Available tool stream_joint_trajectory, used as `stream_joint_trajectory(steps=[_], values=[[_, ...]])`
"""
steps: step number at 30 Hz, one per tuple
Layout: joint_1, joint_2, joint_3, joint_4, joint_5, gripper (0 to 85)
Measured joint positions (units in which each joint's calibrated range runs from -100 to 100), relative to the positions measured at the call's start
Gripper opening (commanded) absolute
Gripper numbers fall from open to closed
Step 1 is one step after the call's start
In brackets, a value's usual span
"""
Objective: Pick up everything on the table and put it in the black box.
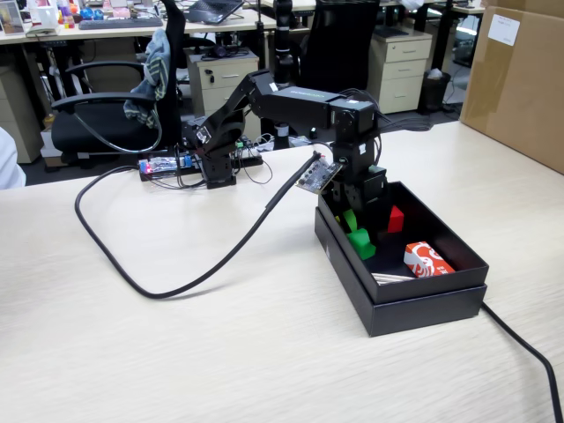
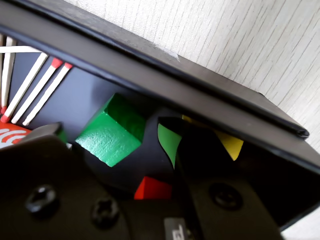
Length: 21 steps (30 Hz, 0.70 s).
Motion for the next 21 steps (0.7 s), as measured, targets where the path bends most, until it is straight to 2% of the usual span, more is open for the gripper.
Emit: stream_joint_trajectory(steps=[3,8,16,18,21], values=[[0.0,0.4,-0.3,0.1,0.0,45.3],[-0.1,-2.7,-0.6,0.8,0.0,45.6],[-1.8,-27.6,-1.2,0.8,0.0,46.0],[-2.3,-33.7,-1.5,0.8,-0.4,48.4],[-3.6,-43.2,-7.2,0.9,-1.1,48.8]])
